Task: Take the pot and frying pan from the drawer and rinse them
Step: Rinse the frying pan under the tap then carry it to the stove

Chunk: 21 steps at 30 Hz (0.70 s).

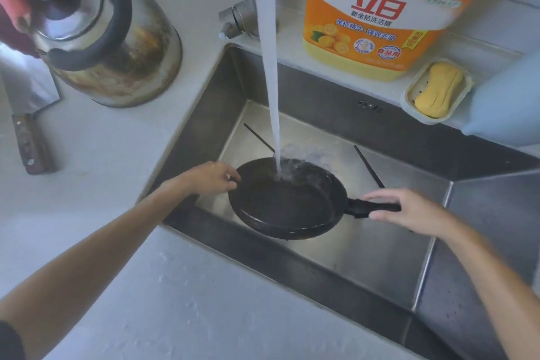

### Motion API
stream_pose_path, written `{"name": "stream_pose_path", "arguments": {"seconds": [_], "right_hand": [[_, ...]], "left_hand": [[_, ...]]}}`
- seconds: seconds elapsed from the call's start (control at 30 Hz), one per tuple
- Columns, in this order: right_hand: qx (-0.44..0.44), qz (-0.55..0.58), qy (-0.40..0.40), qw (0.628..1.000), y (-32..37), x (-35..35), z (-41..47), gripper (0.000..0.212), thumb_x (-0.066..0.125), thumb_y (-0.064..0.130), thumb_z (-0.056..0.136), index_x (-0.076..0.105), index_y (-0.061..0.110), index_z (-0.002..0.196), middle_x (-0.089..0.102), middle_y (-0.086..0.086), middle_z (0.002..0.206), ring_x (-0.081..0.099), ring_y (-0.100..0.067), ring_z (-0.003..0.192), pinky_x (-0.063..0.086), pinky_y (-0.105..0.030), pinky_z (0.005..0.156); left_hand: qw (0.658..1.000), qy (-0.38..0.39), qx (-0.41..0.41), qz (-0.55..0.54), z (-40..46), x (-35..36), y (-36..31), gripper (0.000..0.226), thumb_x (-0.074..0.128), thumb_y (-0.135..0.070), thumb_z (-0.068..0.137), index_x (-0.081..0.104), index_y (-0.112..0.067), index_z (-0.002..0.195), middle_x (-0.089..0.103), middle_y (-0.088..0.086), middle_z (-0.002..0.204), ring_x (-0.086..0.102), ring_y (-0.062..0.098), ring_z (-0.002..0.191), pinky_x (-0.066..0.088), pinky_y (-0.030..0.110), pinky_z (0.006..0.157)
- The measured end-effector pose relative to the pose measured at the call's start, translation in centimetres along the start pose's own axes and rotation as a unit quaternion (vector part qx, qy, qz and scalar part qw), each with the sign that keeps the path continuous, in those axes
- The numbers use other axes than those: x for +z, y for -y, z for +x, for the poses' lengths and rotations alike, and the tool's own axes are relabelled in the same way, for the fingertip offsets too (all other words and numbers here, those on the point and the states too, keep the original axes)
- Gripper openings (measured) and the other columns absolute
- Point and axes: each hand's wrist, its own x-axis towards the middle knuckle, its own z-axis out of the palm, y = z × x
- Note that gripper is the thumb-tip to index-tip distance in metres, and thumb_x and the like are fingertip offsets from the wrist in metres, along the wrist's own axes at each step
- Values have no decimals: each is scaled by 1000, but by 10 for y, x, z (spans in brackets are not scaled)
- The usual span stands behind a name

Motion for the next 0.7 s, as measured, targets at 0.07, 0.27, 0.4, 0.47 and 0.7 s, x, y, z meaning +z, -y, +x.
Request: {"name": "stream_pose_path", "arguments": {"seconds": [0.07, 0.27, 0.4, 0.47, 0.7], "right_hand": [[-8, -138, -13, 990, 22, -23, -7, 40, 61, 66, 72, 56, 57, 111, 59, 36, 95, 63, -6, 86, 49, -30, 77], [-136, -366, -230, 891, 49, -37, -26, 37, 66, 43, 81, 62, 41, 118, 72, 10, 95, 67, -24, 83, 34, -27, 58], [-219, -329, -356, 847, 28, -17, -23, 28, 63, 34, 84, 69, 27, 111, 73, 3, 88, 63, -26, 66, 44, -32, 56], [-218, -274, -401, 846, 15, -4, -16, 28, 65, 31, 84, 70, 25, 111, 73, 2, 92, 62, -25, 67, 45, -34, 57], [-111, 68, -310, 942, -7, 58, 16, 42, 73, 36, 76, 58, 52, 111, 59, 40, 106, 58, 4, 96, 37, -3, 87]], "left_hand": [[999, 35, 19, -14, 5, 17, -4, 36, 49, -15, 90, 61, -18, 124, 61, 4, 129, 55, 19, 118, 38, 24, 98], [991, -30, 23, -130, 23, 34, -7, 43, 60, -7, 84, 56, -20, 125, 58, 8, 103, 53, 18, 87, 43, 24, 79], [965, -171, 67, -187, 18, 20, -1, 46, 61, 2, 72, 62, -24, 110, 64, -17, 106, 63, 16, 81, 48, 24, 84], [948, -251, 95, -171, 10, 10, 2, 43, 58, -1, 70, 62, -28, 102, 64, -28, 102, 60, 4, 65, 50, 31, 84], [925, -358, 128, 15, -48, -40, -4, 48, 40, -29, 79, 56, -30, 123, 56, 0, 83, 56, 25, 91, 48, 39, 76]]}}
